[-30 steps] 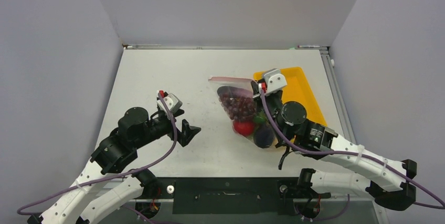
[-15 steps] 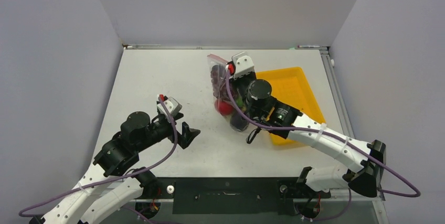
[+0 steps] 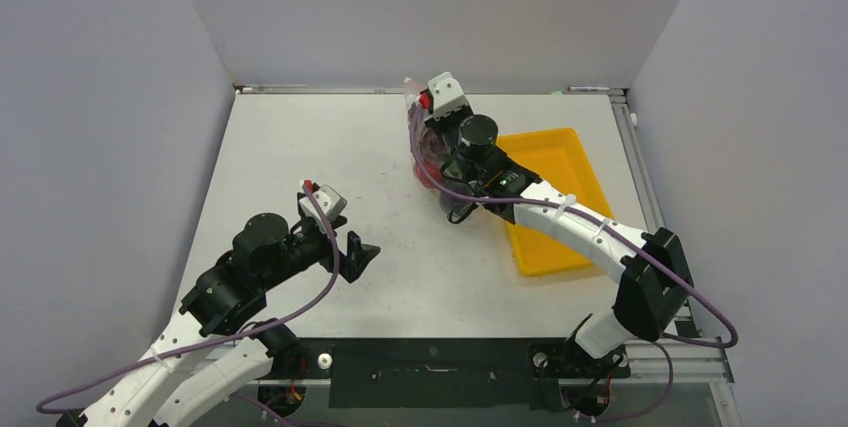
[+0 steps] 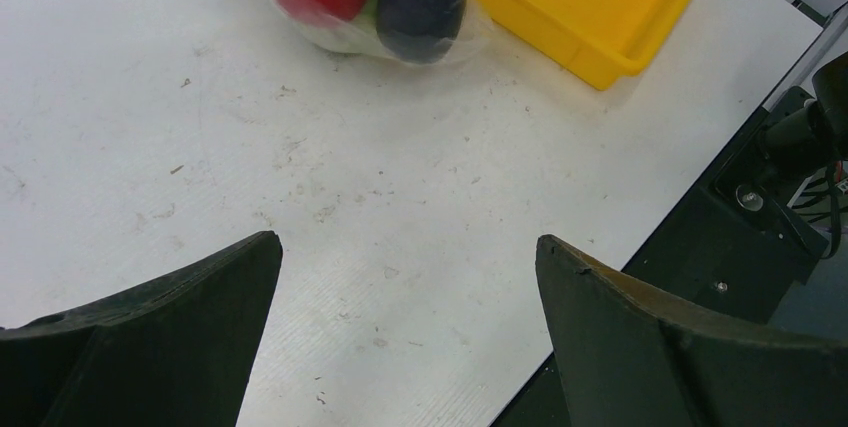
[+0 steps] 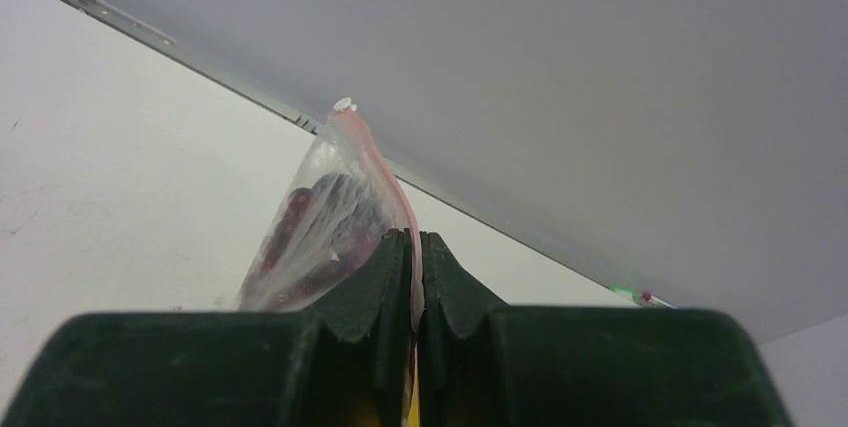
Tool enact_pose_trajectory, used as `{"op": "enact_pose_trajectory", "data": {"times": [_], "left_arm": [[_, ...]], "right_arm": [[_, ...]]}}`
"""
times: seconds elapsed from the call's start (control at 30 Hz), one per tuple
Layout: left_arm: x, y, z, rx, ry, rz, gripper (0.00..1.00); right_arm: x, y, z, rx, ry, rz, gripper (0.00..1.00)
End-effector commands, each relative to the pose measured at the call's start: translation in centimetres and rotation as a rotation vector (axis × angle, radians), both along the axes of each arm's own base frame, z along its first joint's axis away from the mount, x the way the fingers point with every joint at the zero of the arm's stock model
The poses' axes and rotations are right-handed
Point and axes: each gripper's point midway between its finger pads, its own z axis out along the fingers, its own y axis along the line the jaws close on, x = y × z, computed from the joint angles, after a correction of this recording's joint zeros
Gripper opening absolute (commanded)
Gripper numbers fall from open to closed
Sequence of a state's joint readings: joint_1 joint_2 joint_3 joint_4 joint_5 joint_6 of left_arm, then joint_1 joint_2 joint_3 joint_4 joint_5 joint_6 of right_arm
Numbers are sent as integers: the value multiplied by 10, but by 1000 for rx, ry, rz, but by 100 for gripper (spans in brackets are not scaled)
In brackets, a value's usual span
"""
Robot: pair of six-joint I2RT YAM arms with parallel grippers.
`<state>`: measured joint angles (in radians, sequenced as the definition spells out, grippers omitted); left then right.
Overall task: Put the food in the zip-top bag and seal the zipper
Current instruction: Place the zipper food storage bag at the center of the board.
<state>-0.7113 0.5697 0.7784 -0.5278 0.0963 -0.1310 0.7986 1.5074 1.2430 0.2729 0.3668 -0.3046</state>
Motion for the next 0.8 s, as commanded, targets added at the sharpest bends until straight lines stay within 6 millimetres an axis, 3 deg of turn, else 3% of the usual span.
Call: {"op": "enact_pose_trajectory", "data": {"times": [0.0,0.07,0.17,0.4,0.77], "left_arm": [[3,2,7,-25,-18,23,96],[3,2,7,-24,-20,22,96],[3,2,6,-23,-20,23,96],[5,1,4,-17,-13,27,96],[7,5,5,-15,-20,46,96]], "right_arm": [[3,13,87,154,-210,96,5],[2,26,72,143,-174,150,5],[-5,44,34,146,-94,243,5],[-42,87,-39,114,76,449,5],[-87,106,-108,83,262,534,6]]}}
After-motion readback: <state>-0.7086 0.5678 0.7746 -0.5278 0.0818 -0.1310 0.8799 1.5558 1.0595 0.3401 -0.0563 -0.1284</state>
